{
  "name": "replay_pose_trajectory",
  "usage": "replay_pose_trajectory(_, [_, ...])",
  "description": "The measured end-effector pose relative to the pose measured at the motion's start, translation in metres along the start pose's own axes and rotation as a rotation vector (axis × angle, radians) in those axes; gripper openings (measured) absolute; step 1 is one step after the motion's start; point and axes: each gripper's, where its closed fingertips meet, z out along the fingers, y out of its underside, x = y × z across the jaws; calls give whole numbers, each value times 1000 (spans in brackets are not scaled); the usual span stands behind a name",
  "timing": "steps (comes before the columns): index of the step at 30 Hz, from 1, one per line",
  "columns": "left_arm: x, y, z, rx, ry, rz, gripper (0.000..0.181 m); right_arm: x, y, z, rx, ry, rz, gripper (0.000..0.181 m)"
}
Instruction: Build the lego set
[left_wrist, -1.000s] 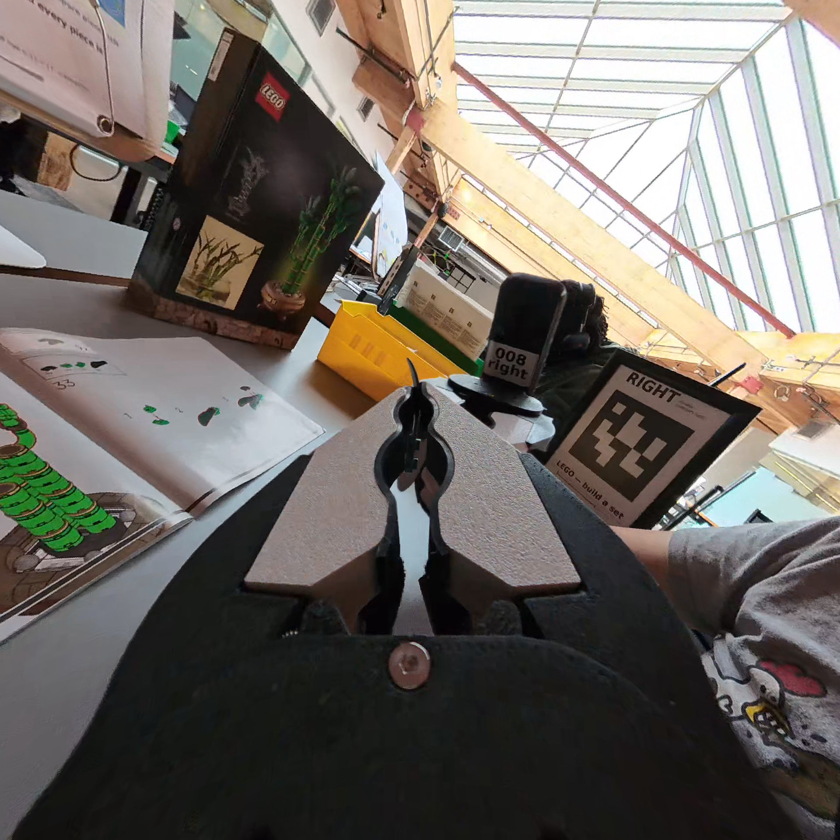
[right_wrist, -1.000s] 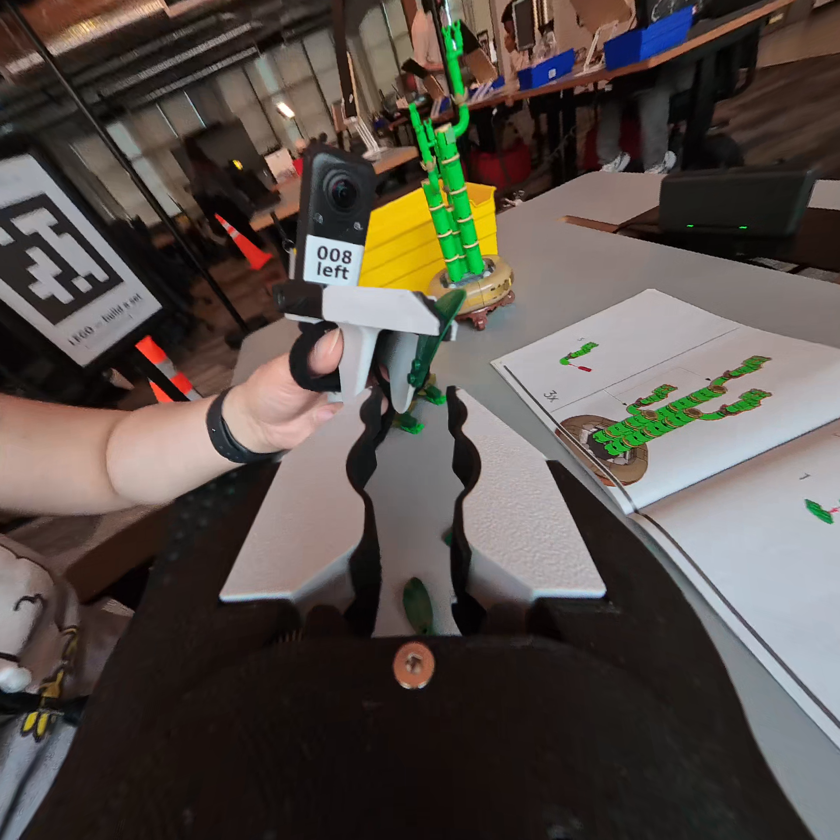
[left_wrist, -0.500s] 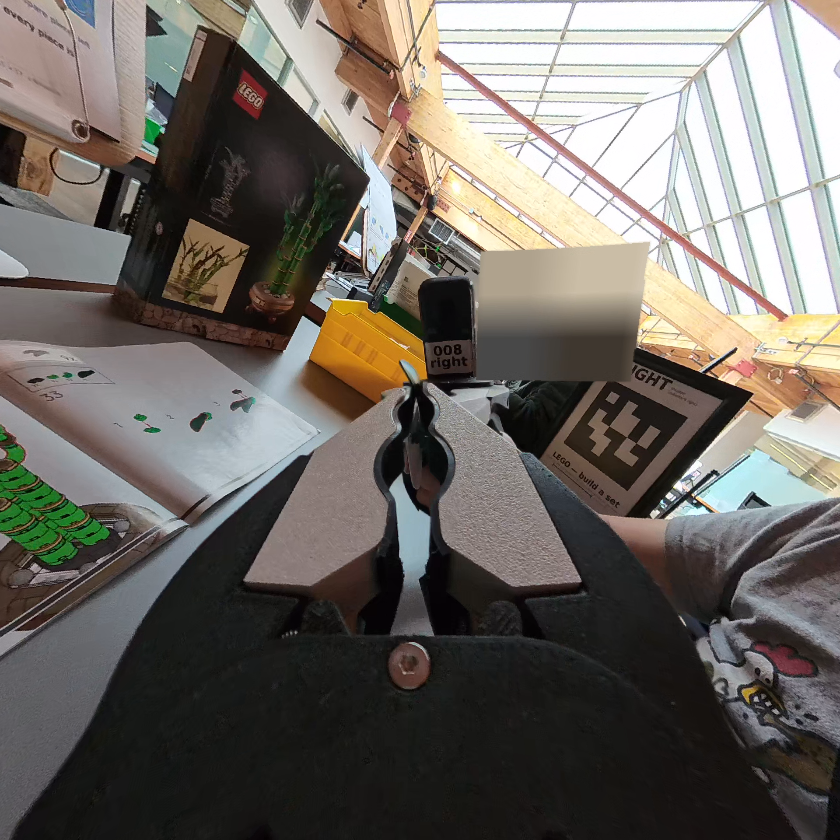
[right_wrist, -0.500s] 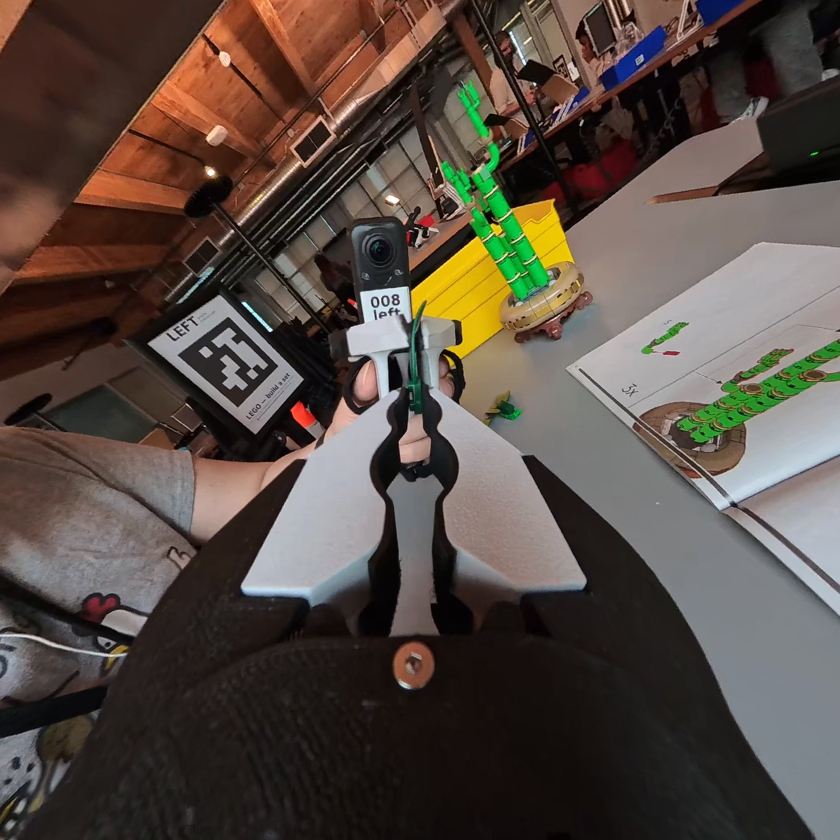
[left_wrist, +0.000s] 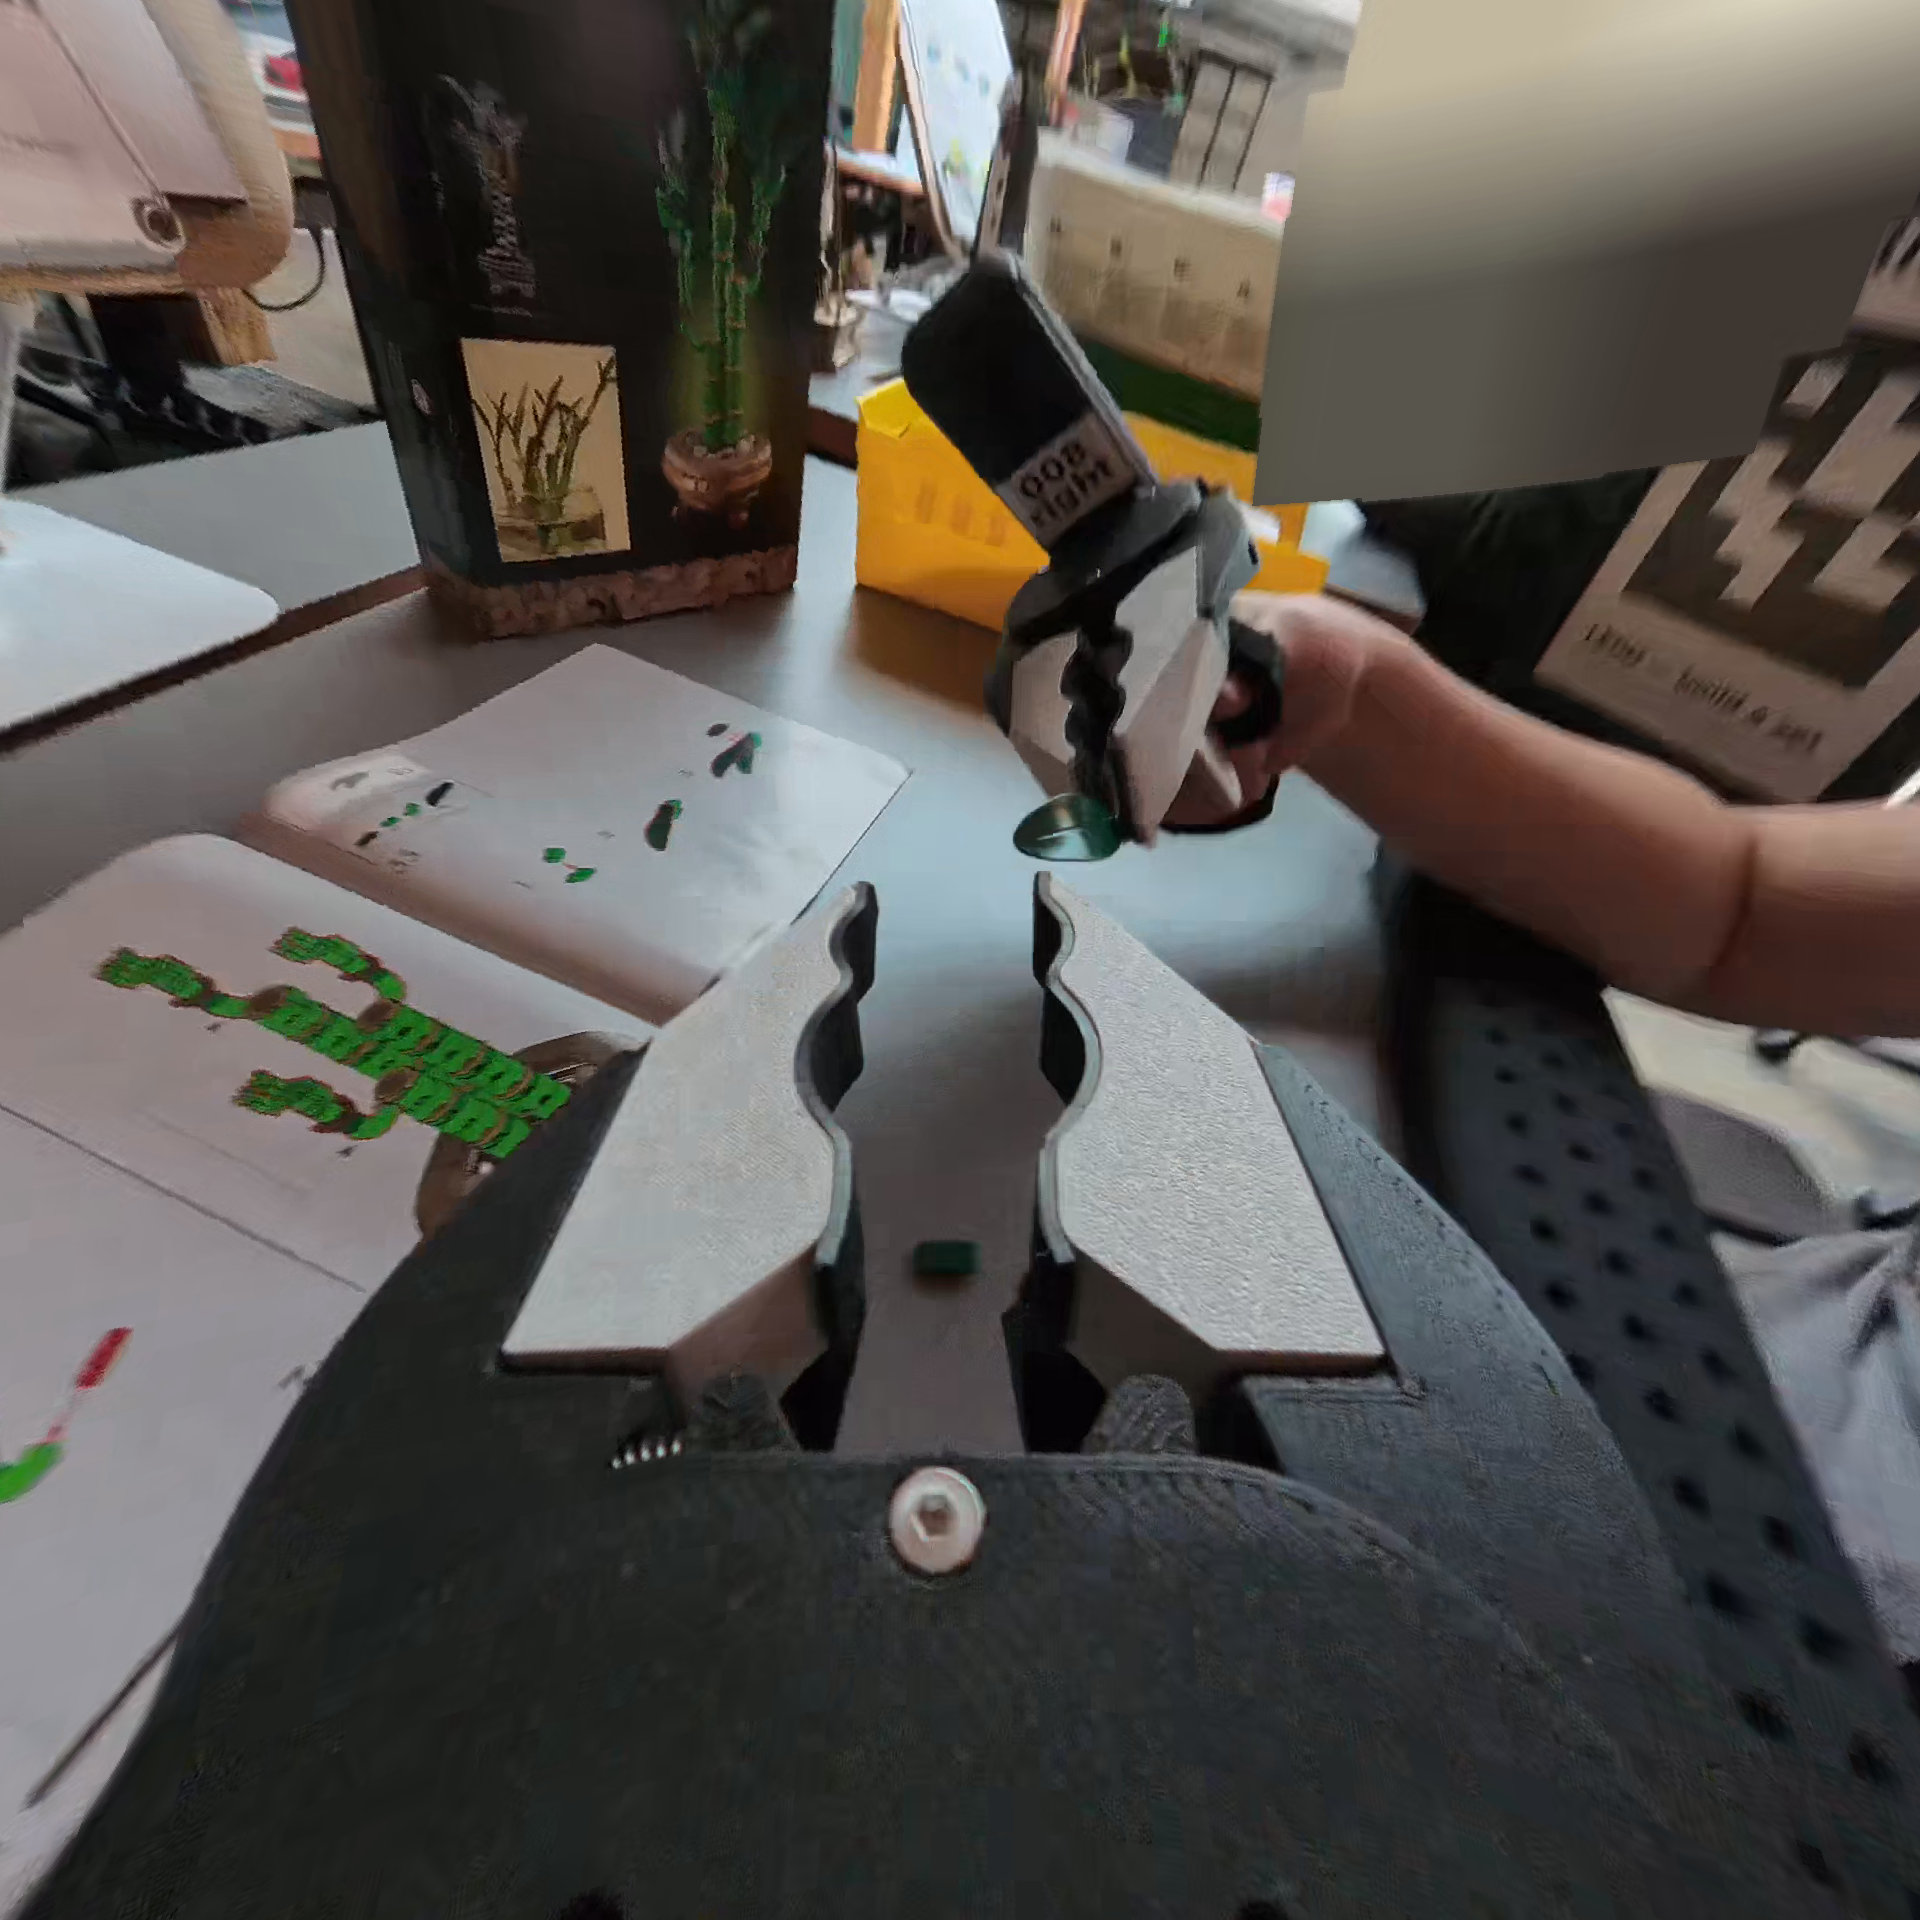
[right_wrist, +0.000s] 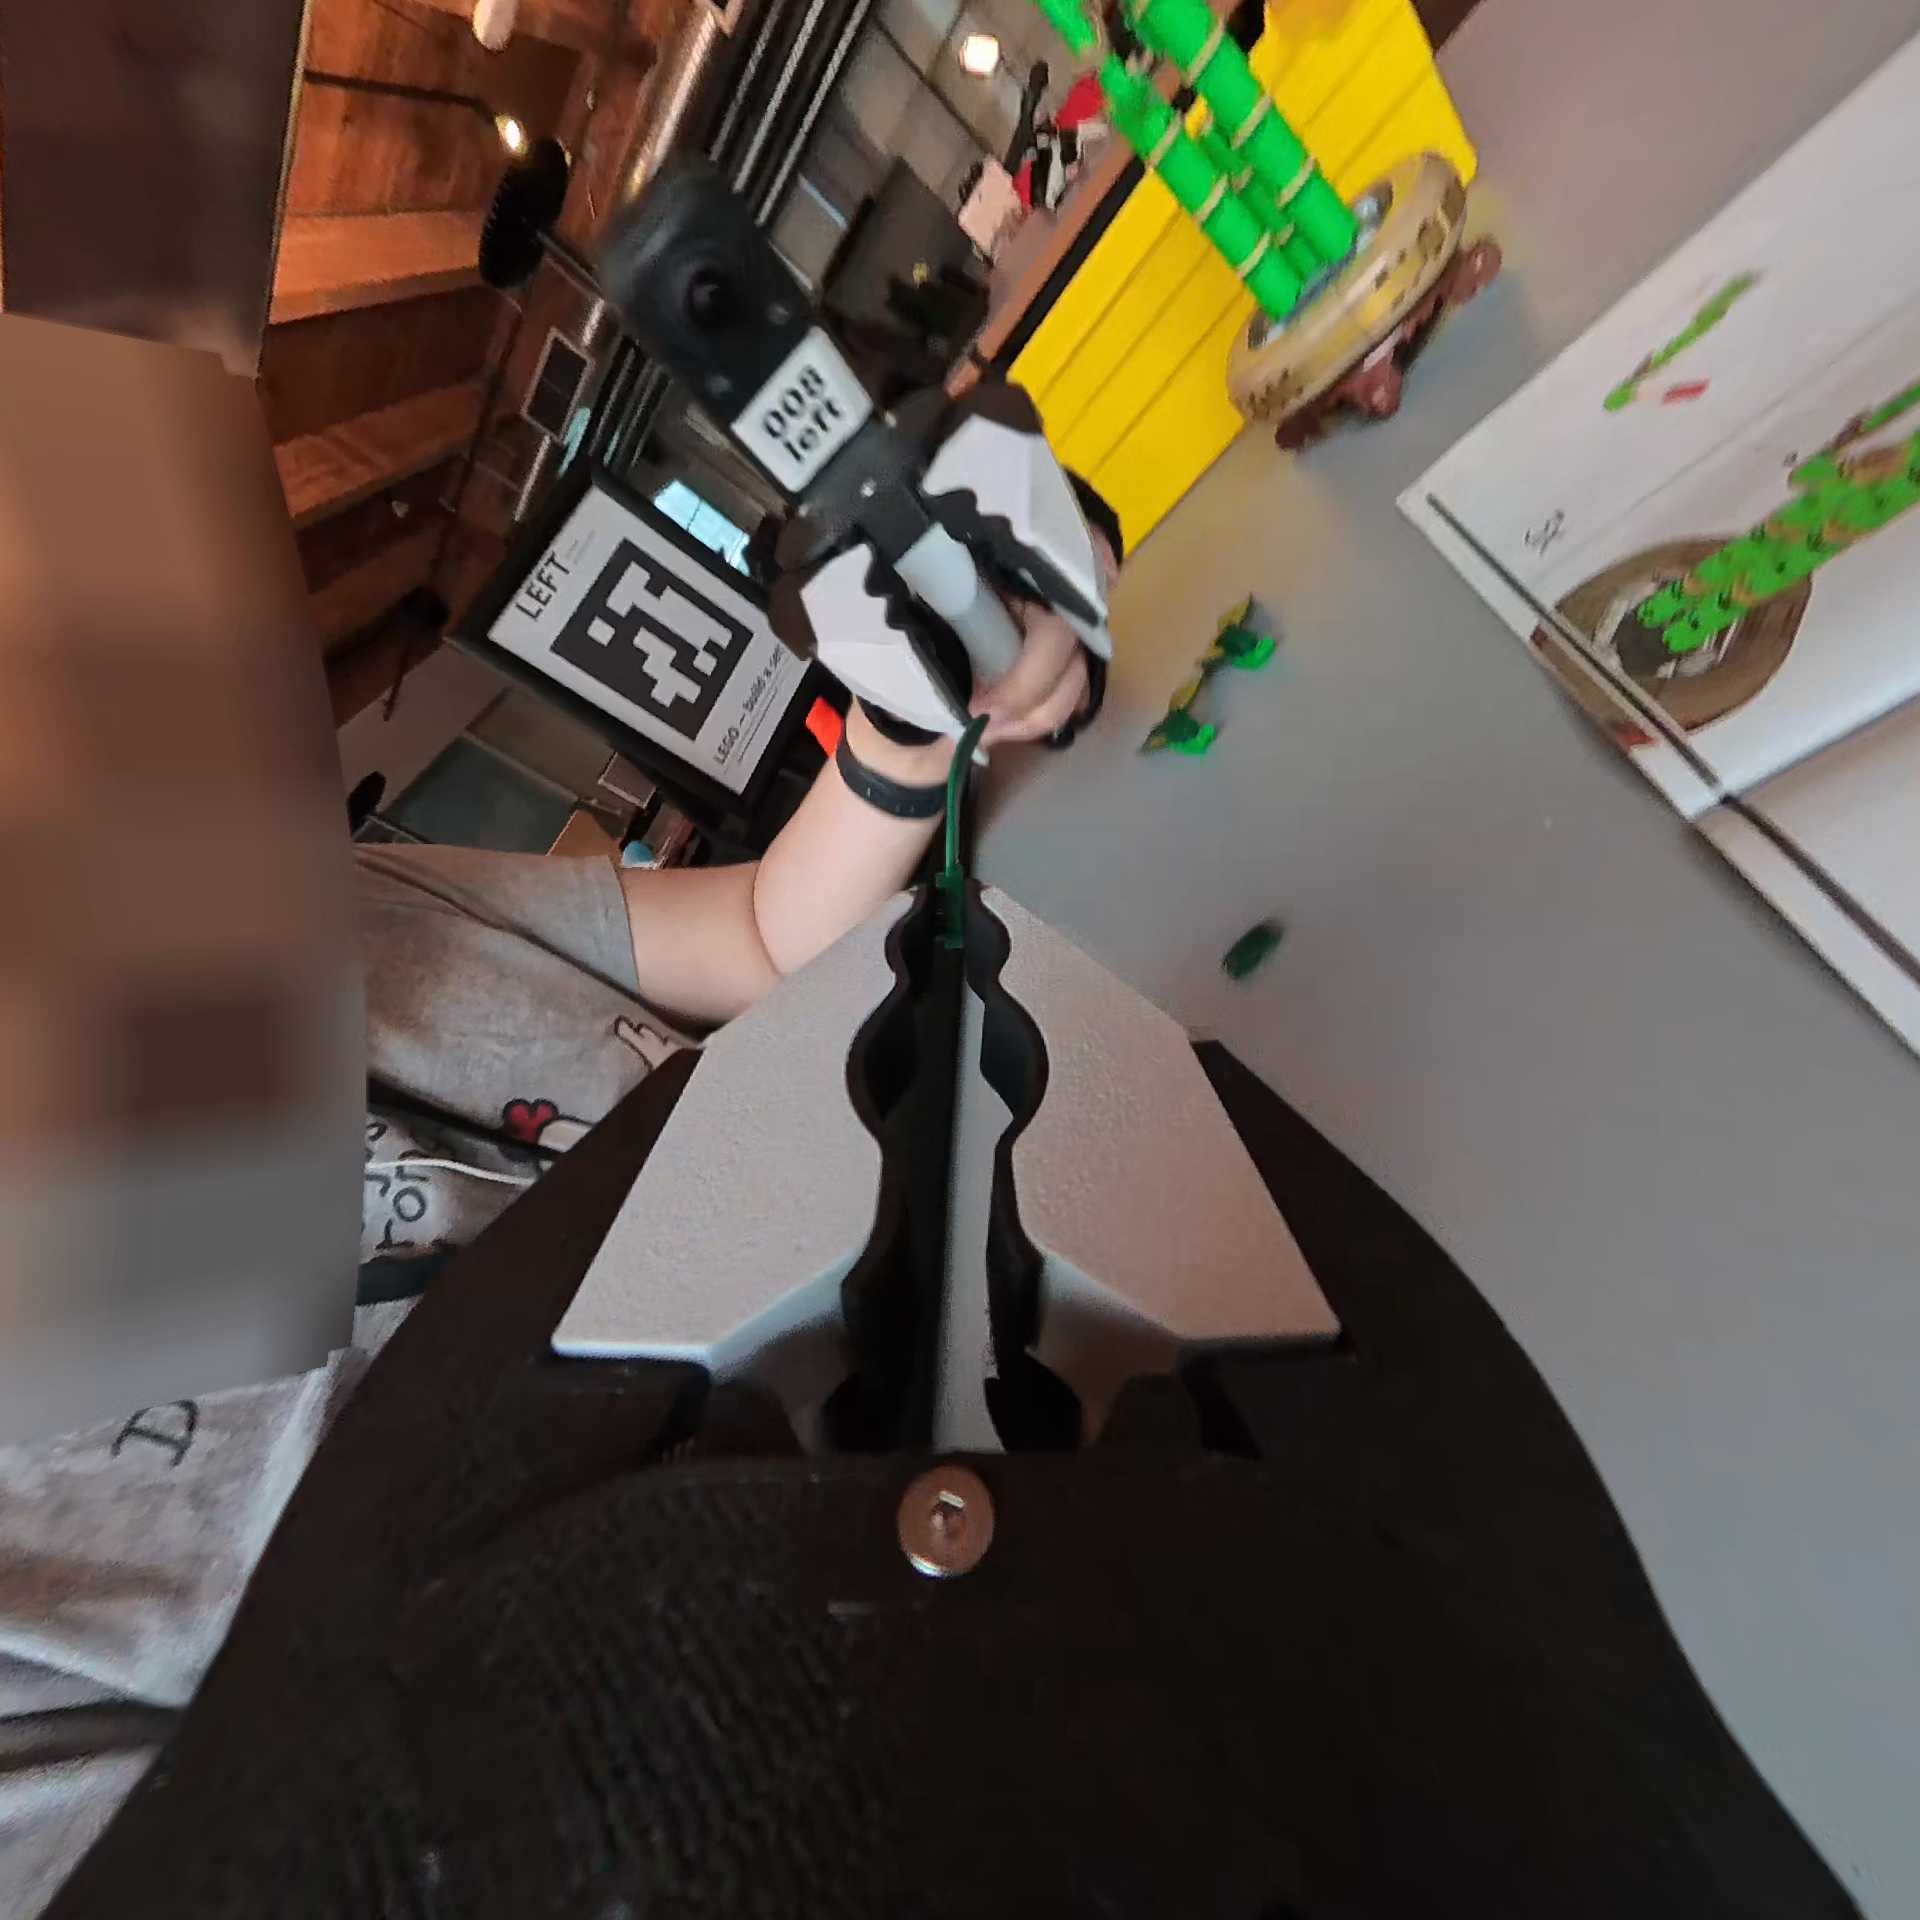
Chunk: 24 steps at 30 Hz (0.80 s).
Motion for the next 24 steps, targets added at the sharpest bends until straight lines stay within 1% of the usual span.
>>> replay_pose_trajectory(3, [16,12,6,-77,-2,227,39,8,16,-3,-88,-3,87,3])
replay_pose_trajectory(6, [30,30,16,-164,20,363,40,17,28,0,-140,0,142,3])
replay_pose_trajectory(9, [39,37,23,-183,42,410,42,21,39,4,-202,6,136,3])
replay_pose_trajectory(12, [45,41,25,-192,62,453,36,19,44,7,-227,-9,153,3])
replay_pose_trajectory(15, [44,51,27,-238,43,524,28,19,50,10,-259,-9,153,3])
replay_pose_trajectory(21, [46,59,29,-270,23,652,17,19,55,10,-276,-37,212,3])
replay_pose_trajectory(24, [45,62,29,-292,10,667,22,19,56,10,-280,-43,233,3])
